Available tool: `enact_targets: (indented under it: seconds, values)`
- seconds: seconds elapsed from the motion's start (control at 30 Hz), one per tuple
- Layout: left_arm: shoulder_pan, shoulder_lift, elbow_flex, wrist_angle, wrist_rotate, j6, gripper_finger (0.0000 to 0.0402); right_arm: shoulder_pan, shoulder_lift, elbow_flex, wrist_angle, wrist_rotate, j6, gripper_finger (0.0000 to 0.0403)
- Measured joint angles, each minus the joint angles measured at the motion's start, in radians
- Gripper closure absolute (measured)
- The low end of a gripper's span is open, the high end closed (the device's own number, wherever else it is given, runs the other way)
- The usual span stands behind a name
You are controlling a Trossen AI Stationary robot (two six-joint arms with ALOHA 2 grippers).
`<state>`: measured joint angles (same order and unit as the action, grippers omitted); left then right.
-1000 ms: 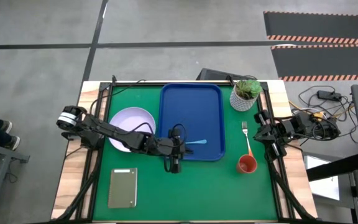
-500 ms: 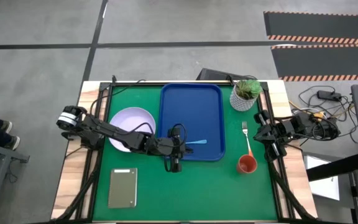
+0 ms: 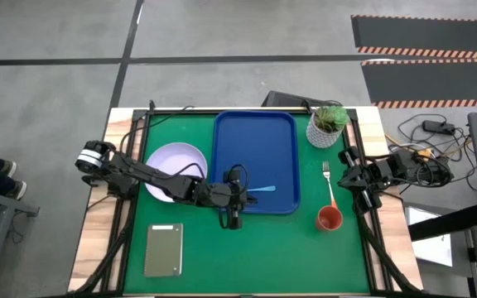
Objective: Pick and place plate/cup/fork/spoon on tray
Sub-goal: Put the white plate on the blue serving tray to the top of the green spoon
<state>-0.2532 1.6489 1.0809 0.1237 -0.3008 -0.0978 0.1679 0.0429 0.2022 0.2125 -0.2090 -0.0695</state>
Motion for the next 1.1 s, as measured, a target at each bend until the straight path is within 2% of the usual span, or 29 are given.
enact_targets:
  seconds: [0.23,0.37,0.57,0.7,0.83,0.9,0.97,1.1]
  values:
    - [-0.033,-0.069,-0.011,-0.002,-0.010,0.060,0.0402,0.000,0.000,-0.001,-0.012,0.000,-0.019,0.0394]
    - [-0.065,-0.133,-0.043,-0.003,-0.064,0.097,0.0402,0.000,0.000,-0.001,-0.029,0.005,-0.021,0.0394]
    - [-0.080,-0.243,-0.157,-0.016,-0.157,0.036,0.0402,0.000,0.000,-0.001,-0.059,0.102,-0.009,0.0394]
    - [-0.080,-0.325,-0.250,-0.095,-0.218,-0.159,0.0402,0.000,0.001,-0.001,-0.089,0.164,-0.004,0.0394]
    - [-0.079,-0.392,-0.306,-0.251,-0.236,-0.463,0.0402,0.000,0.005,-0.001,-0.090,0.186,0.003,0.0394]
    - [-0.080,-0.406,-0.308,-0.385,-0.235,-0.634,0.0402,0.000,0.005,-0.001,-0.089,0.186,0.002,0.0394]
    - [-0.082,-0.407,-0.301,-0.520,-0.222,-0.796,0.0402,0.000,0.005,-0.001,-0.089,0.186,0.004,0.0394]
    - [-0.082,-0.387,-0.272,-0.768,-0.120,-1.044,0.0402,0.000,0.006,-0.001,-0.089,0.185,0.006,0.0394]
